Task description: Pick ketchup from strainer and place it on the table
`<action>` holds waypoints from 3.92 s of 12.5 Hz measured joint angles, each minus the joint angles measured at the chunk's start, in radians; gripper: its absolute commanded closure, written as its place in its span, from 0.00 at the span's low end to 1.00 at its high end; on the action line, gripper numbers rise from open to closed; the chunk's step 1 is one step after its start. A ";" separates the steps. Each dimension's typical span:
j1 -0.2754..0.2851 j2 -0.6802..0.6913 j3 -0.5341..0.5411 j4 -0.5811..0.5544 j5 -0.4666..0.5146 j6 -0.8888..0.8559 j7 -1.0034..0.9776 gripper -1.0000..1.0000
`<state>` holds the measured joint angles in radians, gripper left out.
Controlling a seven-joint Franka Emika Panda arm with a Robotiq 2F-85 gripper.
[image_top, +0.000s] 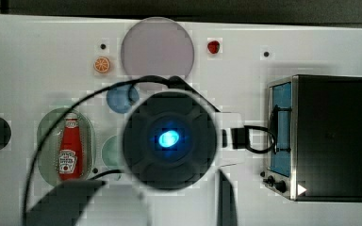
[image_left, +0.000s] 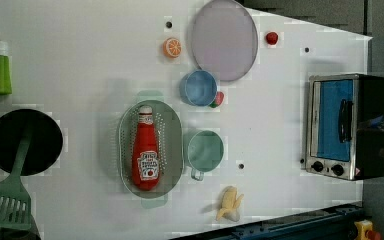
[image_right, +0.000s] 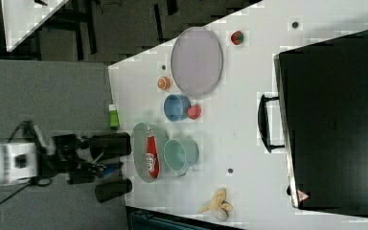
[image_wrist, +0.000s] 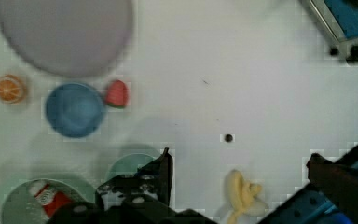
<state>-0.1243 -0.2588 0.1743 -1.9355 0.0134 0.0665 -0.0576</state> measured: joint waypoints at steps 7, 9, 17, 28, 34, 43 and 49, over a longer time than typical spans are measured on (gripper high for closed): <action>0.000 0.170 0.353 0.025 0.003 0.128 0.000 0.00; 0.009 0.233 0.447 0.007 0.010 0.173 0.000 0.00; 0.045 0.360 0.671 -0.168 -0.054 0.582 0.054 0.00; 0.042 0.828 0.610 -0.299 -0.406 0.933 0.326 0.00; 0.082 0.946 0.538 -0.254 -0.489 0.974 0.376 0.29; 0.091 0.893 0.571 -0.248 -0.490 0.932 0.398 0.40; 0.030 0.614 0.721 -0.125 -0.175 0.613 0.395 0.40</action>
<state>-0.0943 0.3547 0.8955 -2.0605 -0.1615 0.6792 0.3372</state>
